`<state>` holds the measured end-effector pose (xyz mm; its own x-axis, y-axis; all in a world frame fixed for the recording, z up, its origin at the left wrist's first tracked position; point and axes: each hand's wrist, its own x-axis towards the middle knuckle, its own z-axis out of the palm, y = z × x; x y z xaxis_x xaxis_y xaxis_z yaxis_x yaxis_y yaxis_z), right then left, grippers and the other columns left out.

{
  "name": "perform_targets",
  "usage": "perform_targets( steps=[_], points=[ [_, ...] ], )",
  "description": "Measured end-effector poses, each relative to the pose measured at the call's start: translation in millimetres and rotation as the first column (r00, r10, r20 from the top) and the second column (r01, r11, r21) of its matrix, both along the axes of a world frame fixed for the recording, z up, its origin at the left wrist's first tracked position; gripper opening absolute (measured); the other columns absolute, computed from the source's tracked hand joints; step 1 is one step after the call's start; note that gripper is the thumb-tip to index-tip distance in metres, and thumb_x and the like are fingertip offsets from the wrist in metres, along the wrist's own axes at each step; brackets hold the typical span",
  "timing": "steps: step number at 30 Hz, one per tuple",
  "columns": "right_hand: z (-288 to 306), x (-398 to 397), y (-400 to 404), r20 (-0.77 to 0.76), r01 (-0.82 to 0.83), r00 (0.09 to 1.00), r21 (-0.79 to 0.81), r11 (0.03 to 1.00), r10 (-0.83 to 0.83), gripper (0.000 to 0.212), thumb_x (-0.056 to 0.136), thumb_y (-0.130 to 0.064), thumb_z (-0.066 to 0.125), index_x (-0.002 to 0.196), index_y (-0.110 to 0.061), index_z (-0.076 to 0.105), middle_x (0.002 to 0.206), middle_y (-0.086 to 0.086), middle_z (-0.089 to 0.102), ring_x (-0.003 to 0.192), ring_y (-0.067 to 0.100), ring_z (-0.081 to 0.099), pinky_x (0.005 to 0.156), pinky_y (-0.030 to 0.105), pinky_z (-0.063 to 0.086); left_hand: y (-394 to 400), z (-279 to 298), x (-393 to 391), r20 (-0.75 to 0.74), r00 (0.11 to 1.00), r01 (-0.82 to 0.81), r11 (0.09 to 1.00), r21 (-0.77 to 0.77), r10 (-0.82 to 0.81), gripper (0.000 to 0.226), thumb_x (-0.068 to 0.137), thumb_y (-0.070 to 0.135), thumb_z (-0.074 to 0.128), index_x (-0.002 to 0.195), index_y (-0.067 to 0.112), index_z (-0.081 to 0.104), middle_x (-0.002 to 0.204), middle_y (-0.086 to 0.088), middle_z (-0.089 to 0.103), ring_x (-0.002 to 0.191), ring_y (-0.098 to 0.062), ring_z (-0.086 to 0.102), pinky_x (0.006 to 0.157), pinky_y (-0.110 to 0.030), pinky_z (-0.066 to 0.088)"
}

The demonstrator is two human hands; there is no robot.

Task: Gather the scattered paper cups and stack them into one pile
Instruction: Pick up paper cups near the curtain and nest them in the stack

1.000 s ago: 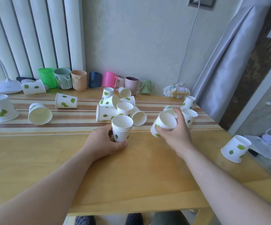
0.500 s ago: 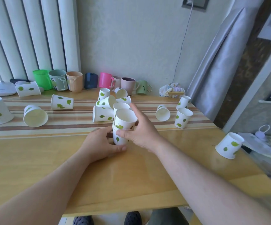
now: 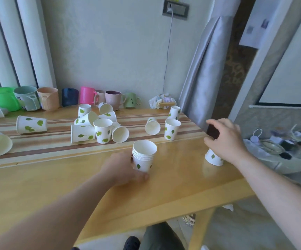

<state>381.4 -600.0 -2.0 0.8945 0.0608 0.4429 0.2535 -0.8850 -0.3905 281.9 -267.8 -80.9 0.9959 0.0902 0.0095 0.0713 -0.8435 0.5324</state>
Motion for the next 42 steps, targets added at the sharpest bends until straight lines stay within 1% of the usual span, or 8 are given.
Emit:
perform_targets(
  steps=[6, 11, 16, 21, 26, 30, 33, 42],
  points=[
    [-28.0, 14.6, -66.9, -0.514, -0.168, 0.858, -0.257, 0.952, 0.013, 0.102, 0.092, -0.029, 0.074, 0.167, -0.059, 0.012, 0.175, -0.012, 0.007, 0.148, 0.034, 0.042, 0.118, 0.042, 0.042, -46.6, -17.1, 20.6, 0.079, 0.996, -0.030, 0.998, -0.054, 0.034, 0.063, 0.058, 0.083, 0.075, 0.097, 0.034, 0.068, 0.091, 0.024, 0.070, 0.104, -0.014, 0.063, 0.088, -0.038, 0.055],
    [-42.0, 21.0, -79.1, -0.254, -0.089, 0.965, -0.083, 0.993, 0.065, 0.059, 0.089, -0.010, 0.074, 0.139, -0.037, 0.057, 0.137, -0.002, 0.045, 0.119, 0.030, 0.060, 0.089, 0.040, 0.050, -49.8, -20.8, 19.6, 0.157, 0.986, -0.042, 0.998, -0.049, 0.049, 0.058, 0.064, 0.080, 0.079, 0.099, 0.036, 0.063, 0.084, 0.025, 0.065, 0.101, -0.015, 0.060, 0.078, -0.035, 0.046],
    [-48.1, 16.7, -63.3, -0.282, 0.117, 0.959, 0.339, 0.934, -0.017, 0.047, 0.083, -0.035, 0.088, 0.104, -0.023, 0.048, 0.110, 0.009, 0.066, 0.088, 0.026, 0.061, 0.070, 0.041, 0.045, -54.2, -18.3, 15.0, 0.194, 0.980, -0.047, 0.999, -0.026, 0.051, 0.054, 0.068, 0.078, 0.078, 0.098, 0.039, 0.057, 0.081, 0.025, 0.061, 0.098, -0.015, 0.055, 0.076, -0.034, 0.041],
    [-55.2, 9.7, -49.0, -0.470, -0.017, 0.882, 0.022, 1.000, 0.026, 0.095, 0.081, -0.037, 0.083, 0.160, -0.038, 0.032, 0.145, 0.000, 0.059, 0.121, 0.028, 0.063, 0.098, 0.047, 0.056, -55.3, -17.4, 12.6, 0.201, 0.979, -0.042, 0.999, -0.015, 0.044, 0.052, 0.070, 0.077, 0.078, 0.100, 0.042, 0.055, 0.081, 0.027, 0.058, 0.098, -0.014, 0.050, 0.077, -0.034, 0.039],
    [-48.5, 13.8, -13.4, -0.510, -0.049, 0.856, -0.235, 0.971, -0.080, 0.079, 0.080, -0.057, 0.070, 0.148, -0.029, 0.044, 0.141, 0.004, 0.059, 0.130, 0.037, 0.054, 0.103, 0.053, 0.053, -56.3, -19.3, 10.4, 0.205, 0.977, -0.055, 0.998, 0.010, 0.052, 0.058, 0.071, 0.079, 0.075, 0.107, 0.038, 0.057, 0.083, 0.025, 0.057, 0.099, -0.015, 0.048, 0.079, -0.035, 0.039],
    [-40.8, 7.2, 27.2, -0.466, 0.005, 0.870, 0.337, 0.941, 0.162, 0.055, 0.079, -0.034, 0.080, 0.128, -0.030, 0.056, 0.120, -0.004, 0.068, 0.116, 0.028, 0.066, 0.087, 0.039, 0.058, -55.4, -20.4, 9.1, 0.206, 0.976, -0.078, 0.997, 0.006, 0.075, 0.059, 0.074, 0.076, 0.075, 0.110, 0.033, 0.057, 0.082, 0.023, 0.052, 0.102, -0.017, 0.050, 0.080, -0.036, 0.041],
    [-23.4, -1.2, 63.3, -0.287, -0.028, 0.829, 0.837, 0.547, 0.480, 0.047, 0.085, -0.008, 0.084, 0.119, -0.031, 0.062, 0.116, -0.005, 0.073, 0.114, 0.022, 0.070, 0.082, 0.033, 0.052, -54.8, -21.3, 9.8, 0.212, 0.972, -0.099, 0.995, -0.013, 0.100, 0.059, 0.076, 0.073, 0.076, 0.115, 0.032, 0.058, 0.086, 0.022, 0.053, 0.102, -0.016, 0.049, 0.080, -0.035, 0.041],
    [-33.2, -20.7, 116.5, -0.227, -0.250, 0.739, 0.782, 0.571, 0.634, 0.085, 0.056, -0.037, 0.095, 0.136, -0.027, 0.066, 0.130, -0.002, 0.076, 0.115, 0.017, 0.073, 0.100, 0.039, 0.058, -54.0, -20.6, 8.4, 0.223, 0.970, -0.088, 0.995, -0.037, 0.094, 0.061, 0.074, 0.073, 0.078, 0.119, 0.035, 0.059, 0.089, 0.024, 0.060, 0.100, -0.014, 0.052, 0.078, -0.035, 0.044]
  ],
)
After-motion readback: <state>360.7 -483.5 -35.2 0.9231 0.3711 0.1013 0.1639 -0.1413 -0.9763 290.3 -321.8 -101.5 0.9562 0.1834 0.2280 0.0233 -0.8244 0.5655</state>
